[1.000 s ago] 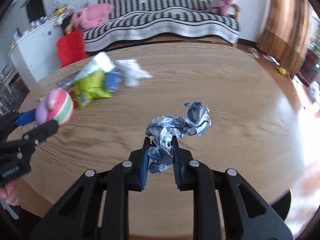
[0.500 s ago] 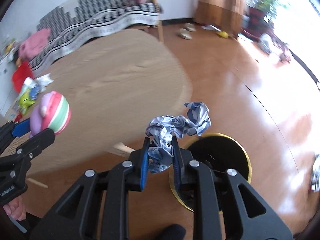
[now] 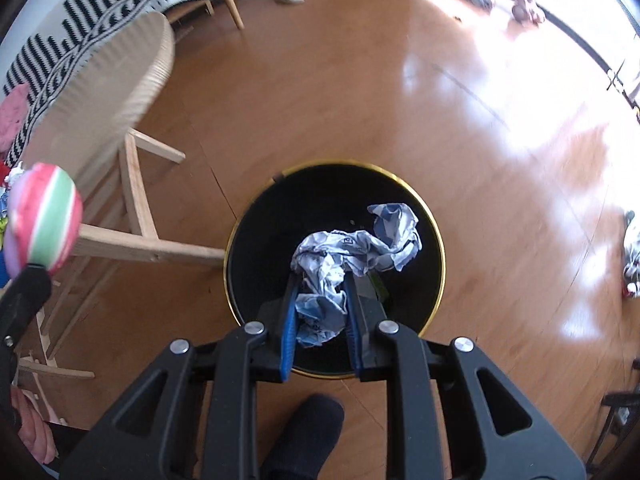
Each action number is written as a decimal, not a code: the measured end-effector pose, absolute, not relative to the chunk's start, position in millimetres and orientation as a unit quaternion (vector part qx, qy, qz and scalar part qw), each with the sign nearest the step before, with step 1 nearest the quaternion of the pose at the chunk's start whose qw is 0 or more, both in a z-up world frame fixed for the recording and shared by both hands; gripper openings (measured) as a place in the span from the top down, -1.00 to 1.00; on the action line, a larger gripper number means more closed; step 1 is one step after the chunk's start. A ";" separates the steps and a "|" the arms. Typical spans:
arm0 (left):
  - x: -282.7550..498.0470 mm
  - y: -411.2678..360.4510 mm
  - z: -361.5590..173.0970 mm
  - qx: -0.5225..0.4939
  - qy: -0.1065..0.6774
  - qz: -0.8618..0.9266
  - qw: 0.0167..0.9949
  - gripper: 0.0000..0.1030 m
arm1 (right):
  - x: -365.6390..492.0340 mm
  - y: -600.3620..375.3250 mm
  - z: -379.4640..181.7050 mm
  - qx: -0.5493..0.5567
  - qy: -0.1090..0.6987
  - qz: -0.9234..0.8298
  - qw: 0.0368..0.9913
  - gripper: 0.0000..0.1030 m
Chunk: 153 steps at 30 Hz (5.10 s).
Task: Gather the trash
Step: 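Carry the purple toy and crumpled paper over the black trash bin, then open the right tool to drop the paper while the left tool drops the toy, then move both open tools back over the table, then grasp the red cigarette box with the left tool while the right tool grasps the yellow-green chip bag, then carry the red box and chip bag over the black trash bin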
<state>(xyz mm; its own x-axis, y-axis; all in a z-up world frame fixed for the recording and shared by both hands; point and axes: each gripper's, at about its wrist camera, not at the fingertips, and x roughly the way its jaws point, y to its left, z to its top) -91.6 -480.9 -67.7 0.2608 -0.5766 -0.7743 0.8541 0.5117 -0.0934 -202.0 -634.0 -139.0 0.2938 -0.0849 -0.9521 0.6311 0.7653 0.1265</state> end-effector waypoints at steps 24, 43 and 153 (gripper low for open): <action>-101.0 -511.2 -94.9 0.188 0.419 -0.473 0.752 -0.12 | -207.1 -660.6 -143.2 0.291 0.522 -0.270 0.755 -0.59; -92.3 -514.3 -97.7 0.164 0.420 -0.487 0.748 -0.73 | -225.9 -675.2 -117.9 0.302 0.473 -0.326 0.761 -0.66; -77.9 -419.6 -30.1 0.145 0.390 -0.452 0.789 -0.28 | -205.0 -576.2 -66.2 0.223 0.457 -0.205 0.837 0.08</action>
<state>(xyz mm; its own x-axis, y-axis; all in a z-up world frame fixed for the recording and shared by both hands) -77.9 -419.6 -30.1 0.2873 -0.5994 -0.7471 0.8258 0.5501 -0.1239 -205.0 -576.2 -66.2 0.4993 -0.1389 -0.8552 0.5457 0.8171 0.1859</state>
